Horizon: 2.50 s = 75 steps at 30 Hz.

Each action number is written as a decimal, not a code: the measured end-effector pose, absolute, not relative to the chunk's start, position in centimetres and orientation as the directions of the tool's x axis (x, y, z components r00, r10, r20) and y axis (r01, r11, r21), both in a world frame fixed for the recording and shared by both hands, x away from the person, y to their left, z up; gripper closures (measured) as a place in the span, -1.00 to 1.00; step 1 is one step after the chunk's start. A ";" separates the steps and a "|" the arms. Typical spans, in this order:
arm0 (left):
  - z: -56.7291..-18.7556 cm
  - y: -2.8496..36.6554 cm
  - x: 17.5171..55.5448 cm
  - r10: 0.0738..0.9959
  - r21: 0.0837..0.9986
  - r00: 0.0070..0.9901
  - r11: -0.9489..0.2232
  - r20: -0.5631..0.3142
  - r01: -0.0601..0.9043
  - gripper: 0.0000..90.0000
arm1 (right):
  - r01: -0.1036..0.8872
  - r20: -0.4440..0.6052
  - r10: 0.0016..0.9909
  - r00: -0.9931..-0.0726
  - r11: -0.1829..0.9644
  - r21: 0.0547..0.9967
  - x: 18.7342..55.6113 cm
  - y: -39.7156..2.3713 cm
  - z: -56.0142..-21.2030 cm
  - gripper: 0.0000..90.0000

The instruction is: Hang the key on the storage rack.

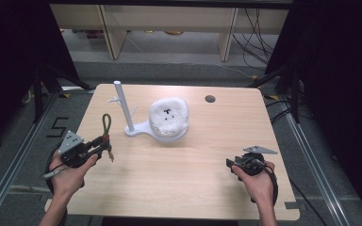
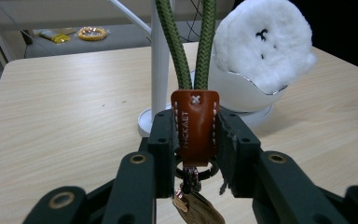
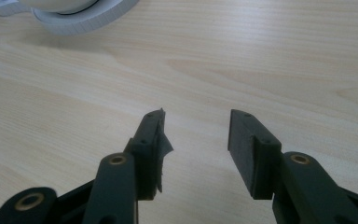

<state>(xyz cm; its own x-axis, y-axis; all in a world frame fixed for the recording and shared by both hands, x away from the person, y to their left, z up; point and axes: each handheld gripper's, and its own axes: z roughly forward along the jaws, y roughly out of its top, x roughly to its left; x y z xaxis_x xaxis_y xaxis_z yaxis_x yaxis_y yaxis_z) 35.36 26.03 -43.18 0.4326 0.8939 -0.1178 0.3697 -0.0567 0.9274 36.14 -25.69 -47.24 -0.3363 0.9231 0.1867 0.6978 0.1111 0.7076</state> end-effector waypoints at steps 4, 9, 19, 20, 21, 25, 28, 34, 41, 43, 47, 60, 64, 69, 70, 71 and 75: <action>-42.9 26.1 35.7 0.894 0.931 0.432 -0.047 -0.122 0.361 0.52 | 0.693 0.183 0.925 -0.332 0.108 0.713 36.1 -25.7 -47.2 0.26; -42.7 26.2 35.9 0.898 0.933 0.420 -0.033 -0.129 0.359 0.52 | 0.686 0.164 0.930 -0.330 0.116 0.719 36.1 -25.9 -47.1 0.26; -42.4 26.3 36.3 0.900 0.938 0.417 -0.023 -0.132 0.347 0.52 | 0.678 0.170 0.930 -0.326 0.104 0.728 36.0 -25.8 -47.0 0.25; -42.3 26.3 36.4 0.899 0.938 0.417 -0.021 -0.133 0.345 0.52 | 0.677 0.176 0.929 -0.326 0.099 0.730 36.0 -25.7 -47.1 0.25; -42.3 26.2 36.5 0.899 0.940 0.417 -0.020 -0.132 0.341 0.52 | 0.675 0.175 0.929 -0.325 0.098 0.732 36.0 -25.7 -47.1 0.25; -42.1 26.2 36.7 0.900 0.942 0.415 -0.016 -0.133 0.336 0.52 | 0.673 0.171 0.931 -0.321 0.097 0.733 36.0 -25.7 -47.0 0.25; -42.0 26.2 37.0 0.900 0.943 0.416 -0.015 -0.132 0.333 0.52 | 0.670 0.167 0.932 -0.321 0.099 0.735 36.0 -25.7 -47.0 0.25; -41.7 26.2 37.4 0.901 0.945 0.413 -0.008 -0.135 0.326 0.52 | 0.667 0.160 0.934 -0.319 0.101 0.738 36.0 -25.7 -47.0 0.25; -41.4 26.0 37.8 0.901 0.947 0.411 -0.005 -0.135 0.320 0.52 | 0.661 0.169 0.934 -0.316 0.089 0.745 35.9 -25.8 -46.9 0.24; -41.3 26.0 38.0 0.902 0.947 0.410 -0.003 -0.136 0.320 0.52 | 0.657 0.167 0.934 -0.316 0.089 0.748 36.0 -25.9 -46.9 0.24; -41.1 25.8 38.3 0.902 0.949 0.410 -0.002 -0.134 0.316 0.52 | 0.668 0.177 0.932 -0.316 0.087 0.739 35.9 -25.9 -46.8 0.24; -41.6 25.5 39.6 0.904 0.941 0.403 -0.005 -0.140 0.339 0.52 | 0.657 0.170 0.932 -0.319 0.088 0.749 36.0 -26.0 -46.8 0.24; -42.0 25.6 40.0 0.906 0.937 0.395 0.003 -0.150 0.349 0.52 | 0.665 0.175 0.933 -0.314 0.085 0.742 35.9 -25.9 -46.9 0.24; -42.2 25.6 40.4 0.907 0.933 0.389 0.012 -0.162 0.359 0.52 | 0.680 0.199 0.934 -0.296 0.060 0.730 35.7 -25.6 -46.7 0.23; -42.3 25.6 40.5 0.907 0.933 0.388 0.014 -0.164 0.360 0.52 | 0.678 0.199 0.933 -0.299 0.061 0.732 35.7 -25.7 -46.7 0.23; -42.3 25.6 40.5 0.907 0.933 0.388 0.016 -0.165 0.360 0.52 | 0.681 0.198 0.934 -0.296 0.061 0.730 35.7 -25.6 -46.7 0.23; -42.5 25.5 40.8 0.906 0.931 0.388 0.019 -0.170 0.364 0.52 | 0.678 0.195 0.934 -0.299 0.065 0.732 35.8 -25.5 -46.8 0.22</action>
